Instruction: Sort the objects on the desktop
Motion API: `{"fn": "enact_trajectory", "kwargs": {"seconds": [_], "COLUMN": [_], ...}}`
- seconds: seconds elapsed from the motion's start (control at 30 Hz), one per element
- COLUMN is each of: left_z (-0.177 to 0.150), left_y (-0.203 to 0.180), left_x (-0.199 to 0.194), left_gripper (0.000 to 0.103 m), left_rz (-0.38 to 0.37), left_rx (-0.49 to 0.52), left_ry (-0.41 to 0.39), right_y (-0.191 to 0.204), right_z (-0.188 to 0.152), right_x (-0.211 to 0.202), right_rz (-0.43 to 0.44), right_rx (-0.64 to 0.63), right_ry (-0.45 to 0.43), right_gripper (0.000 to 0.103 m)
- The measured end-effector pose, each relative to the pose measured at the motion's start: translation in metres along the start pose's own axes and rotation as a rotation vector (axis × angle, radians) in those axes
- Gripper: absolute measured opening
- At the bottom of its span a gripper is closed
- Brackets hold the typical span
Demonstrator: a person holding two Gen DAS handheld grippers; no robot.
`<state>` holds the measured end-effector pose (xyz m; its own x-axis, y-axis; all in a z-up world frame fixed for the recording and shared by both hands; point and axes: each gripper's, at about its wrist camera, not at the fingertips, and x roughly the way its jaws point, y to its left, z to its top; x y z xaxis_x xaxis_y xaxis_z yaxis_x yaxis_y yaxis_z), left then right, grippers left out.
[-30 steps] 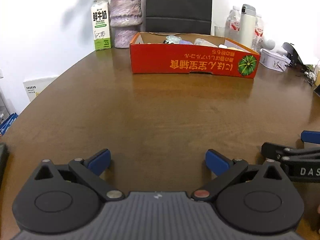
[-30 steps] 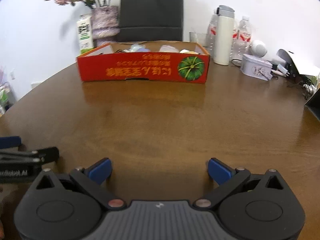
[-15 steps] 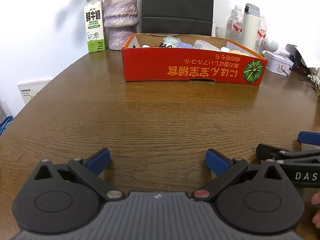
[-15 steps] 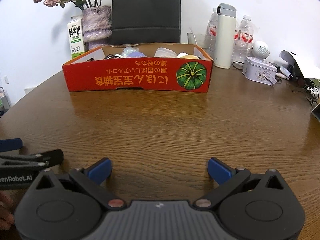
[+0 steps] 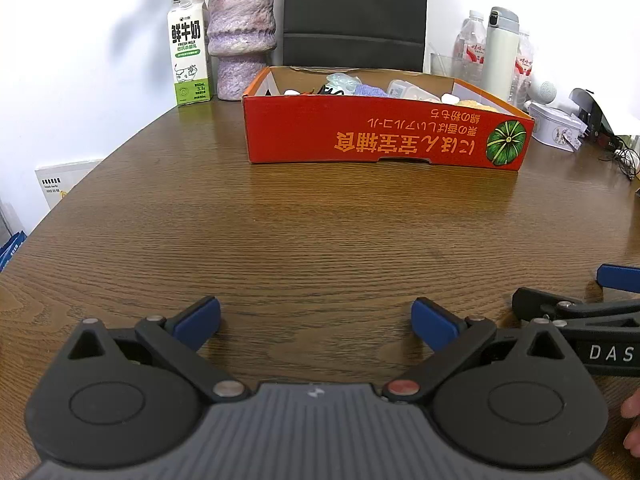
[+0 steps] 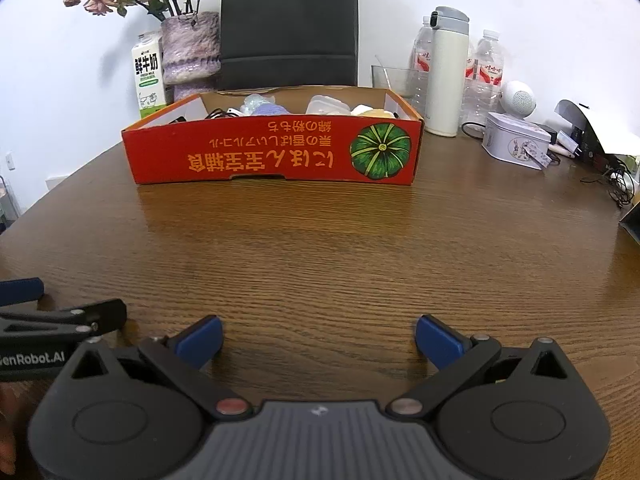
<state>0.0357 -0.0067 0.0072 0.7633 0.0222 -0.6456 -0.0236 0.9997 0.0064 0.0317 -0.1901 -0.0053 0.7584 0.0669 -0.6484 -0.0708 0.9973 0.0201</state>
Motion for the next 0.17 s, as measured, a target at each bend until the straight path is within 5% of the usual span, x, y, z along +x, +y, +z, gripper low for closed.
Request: {"fn": "enact_trajectory", "kwargs": {"seconds": [0.17], "left_z": [0.0000], "left_y": [-0.0001], "left_x": [0.0001], "left_gripper": [0.103], "left_rz": [0.000], "left_rx": [0.000], "left_ry": [0.000], "right_y": [0.0000], "right_z": [0.0000], "right_x": [0.0000], "right_rz": [0.000], "right_rx": [0.000], "right_ry": [0.000], "right_gripper": [0.103]}}
